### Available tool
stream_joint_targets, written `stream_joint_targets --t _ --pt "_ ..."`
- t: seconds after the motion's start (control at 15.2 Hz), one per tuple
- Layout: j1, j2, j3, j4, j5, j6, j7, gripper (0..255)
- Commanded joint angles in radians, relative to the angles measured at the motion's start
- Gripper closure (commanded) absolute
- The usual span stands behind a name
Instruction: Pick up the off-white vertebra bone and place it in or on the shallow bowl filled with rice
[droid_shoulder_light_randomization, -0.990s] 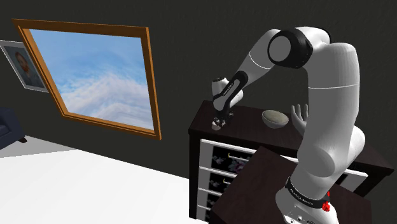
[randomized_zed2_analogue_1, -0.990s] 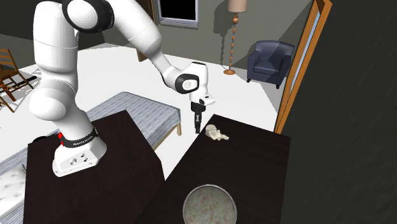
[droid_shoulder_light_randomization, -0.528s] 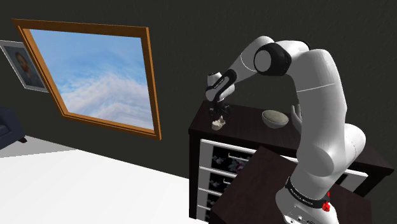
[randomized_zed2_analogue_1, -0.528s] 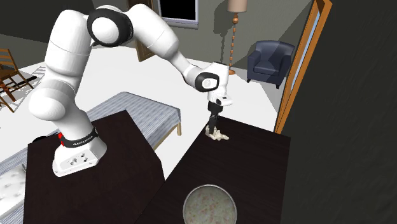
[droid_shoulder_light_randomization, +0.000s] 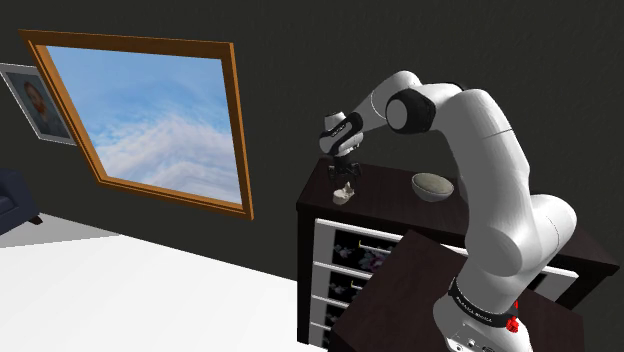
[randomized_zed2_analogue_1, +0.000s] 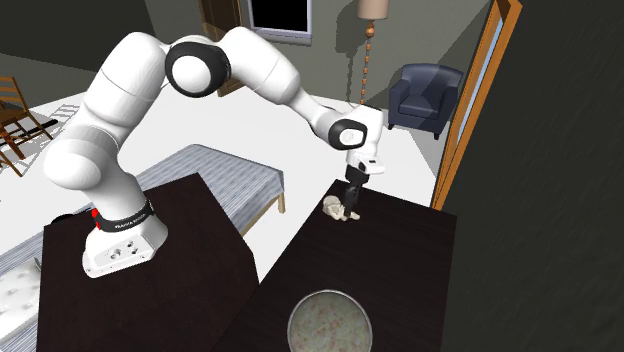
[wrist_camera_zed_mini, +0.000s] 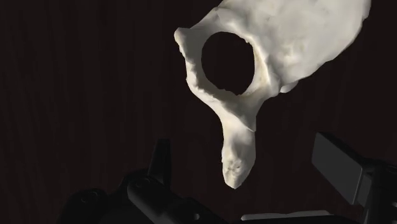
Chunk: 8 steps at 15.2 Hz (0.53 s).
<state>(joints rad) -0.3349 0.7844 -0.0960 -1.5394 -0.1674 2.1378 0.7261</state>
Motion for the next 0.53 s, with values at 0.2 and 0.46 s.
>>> stream_joint_targets --t 0.2,0.46 --pt "-0.006 0.034 -0.002 -0.006 -0.001 0.04 0.002 0" --pt "-0.006 0.034 -0.002 -0.006 -0.001 0.04 0.002 0"
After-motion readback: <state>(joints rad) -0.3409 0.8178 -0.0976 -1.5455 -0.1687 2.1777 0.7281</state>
